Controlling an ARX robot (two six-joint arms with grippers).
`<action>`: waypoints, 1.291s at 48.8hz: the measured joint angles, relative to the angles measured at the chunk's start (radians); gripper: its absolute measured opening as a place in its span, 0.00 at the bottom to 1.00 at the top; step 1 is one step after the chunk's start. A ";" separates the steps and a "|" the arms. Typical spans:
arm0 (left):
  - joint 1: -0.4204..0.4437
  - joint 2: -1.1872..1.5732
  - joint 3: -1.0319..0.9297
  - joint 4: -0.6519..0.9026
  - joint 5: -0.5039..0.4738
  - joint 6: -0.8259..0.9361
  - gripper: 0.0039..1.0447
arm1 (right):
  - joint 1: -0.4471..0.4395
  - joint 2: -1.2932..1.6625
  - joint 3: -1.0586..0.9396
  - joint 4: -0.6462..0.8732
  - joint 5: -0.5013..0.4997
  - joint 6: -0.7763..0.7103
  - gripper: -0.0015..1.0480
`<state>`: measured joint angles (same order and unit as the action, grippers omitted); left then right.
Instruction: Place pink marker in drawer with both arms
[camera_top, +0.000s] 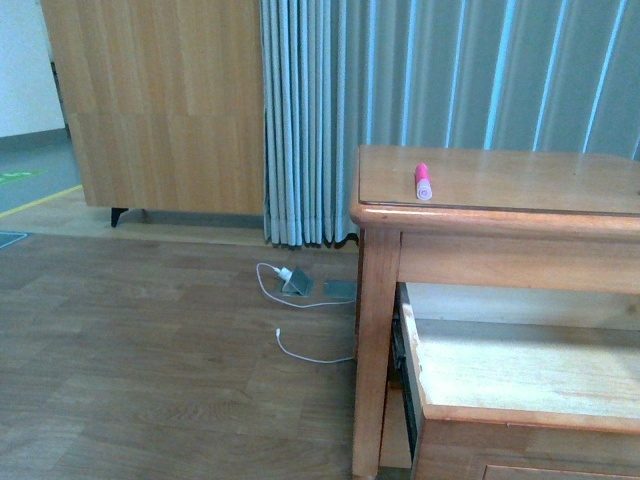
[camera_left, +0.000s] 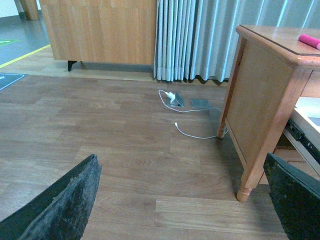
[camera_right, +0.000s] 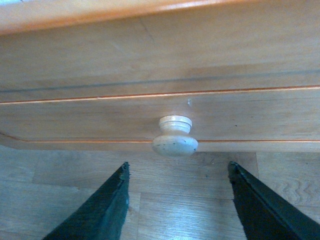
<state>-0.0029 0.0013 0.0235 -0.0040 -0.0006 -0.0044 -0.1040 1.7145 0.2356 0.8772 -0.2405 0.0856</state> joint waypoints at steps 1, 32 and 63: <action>0.000 0.000 0.000 0.000 0.000 0.000 0.94 | -0.003 -0.030 -0.003 -0.024 -0.008 0.000 0.62; 0.000 0.000 0.000 0.000 0.000 0.000 0.94 | -0.121 -1.064 0.031 -0.819 -0.226 0.082 0.92; 0.000 0.000 0.000 0.000 0.000 0.000 0.94 | -0.344 -1.246 0.036 -0.966 -0.415 0.099 0.92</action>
<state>-0.0029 0.0013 0.0235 -0.0040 -0.0006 -0.0044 -0.4477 0.4690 0.2718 -0.0883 -0.6556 0.1844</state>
